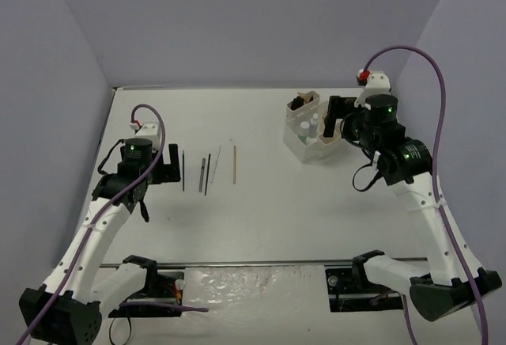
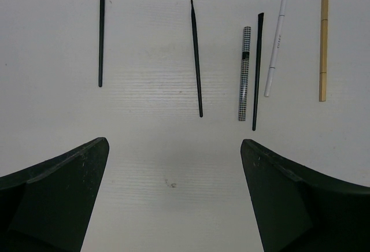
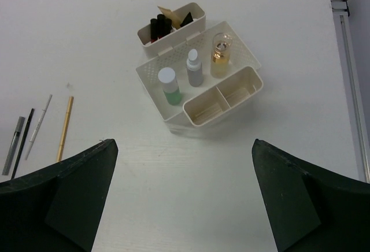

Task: Organize the makeup

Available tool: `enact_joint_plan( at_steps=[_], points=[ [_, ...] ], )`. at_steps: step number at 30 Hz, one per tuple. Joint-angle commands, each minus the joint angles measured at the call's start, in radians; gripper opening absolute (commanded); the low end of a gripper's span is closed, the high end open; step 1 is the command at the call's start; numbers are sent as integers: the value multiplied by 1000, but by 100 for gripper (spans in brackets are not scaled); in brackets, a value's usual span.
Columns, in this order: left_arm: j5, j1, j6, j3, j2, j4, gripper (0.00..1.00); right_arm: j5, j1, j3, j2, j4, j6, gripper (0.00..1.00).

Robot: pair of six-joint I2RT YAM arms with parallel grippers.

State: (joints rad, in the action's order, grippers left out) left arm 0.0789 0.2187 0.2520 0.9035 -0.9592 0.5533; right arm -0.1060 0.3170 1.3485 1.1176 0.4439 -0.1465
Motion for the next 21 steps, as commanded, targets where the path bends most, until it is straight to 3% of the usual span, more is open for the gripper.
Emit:
enact_joint_plan(
  at_steps=[1,12,21],
  points=[
    [-75,-121,40,67,-129,-55,97,9,8,-104,-165,-109,9,100],
    [-148,-335,27,219,-439,-121,93,34,8,-292,-368,-196,-17,100],
    [-238,-415,-19,353,-751,-151,74,53,46,-344,-400,-211,-1,100]
  ],
)
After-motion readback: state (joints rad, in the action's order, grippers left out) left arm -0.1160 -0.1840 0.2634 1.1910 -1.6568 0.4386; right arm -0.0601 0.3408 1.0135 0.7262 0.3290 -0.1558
